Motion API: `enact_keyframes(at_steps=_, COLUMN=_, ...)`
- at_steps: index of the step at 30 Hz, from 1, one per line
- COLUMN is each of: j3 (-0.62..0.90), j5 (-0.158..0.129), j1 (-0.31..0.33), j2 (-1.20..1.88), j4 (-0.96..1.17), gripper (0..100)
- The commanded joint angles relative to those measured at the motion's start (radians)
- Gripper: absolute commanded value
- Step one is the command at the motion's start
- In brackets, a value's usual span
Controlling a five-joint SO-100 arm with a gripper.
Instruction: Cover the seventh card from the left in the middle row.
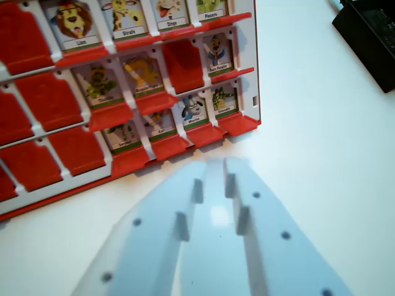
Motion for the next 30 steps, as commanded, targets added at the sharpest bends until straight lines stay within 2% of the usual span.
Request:
enact_keyframes(at_steps=1, j3=0.041, j5=-0.017, j1=-0.015, j2=0.247, j4=0.092, gripper=3)
enact_keyframes(at_steps=5, j3=0.067, j5=-0.02, j1=-0.043, j2=0.379, j4=0.213, gripper=3)
enact_keyframes(at_steps=9, j3=0.091, j5=-0.012, j1=-0.1, j2=0.466, j4=0.275, gripper=3)
enact_keyframes(at_steps=14, j3=0.115, j5=0.011, j1=-0.179, j2=0.583, j4=0.382, gripper=3)
enact_keyframes(at_steps=17, j3=0.118, j5=0.011, j1=-0.212, j2=0.644, j4=0.448, gripper=3)
enact_keyframes(at_steps=23, j3=0.077, j5=0.041, j1=-0.291, j2=0.753, j4=0.563, gripper=3)
enact_keyframes(at_steps=30, j3=0.046, j5=0.057, j1=-0.299, j2=0.753, j4=0.604, gripper=3)
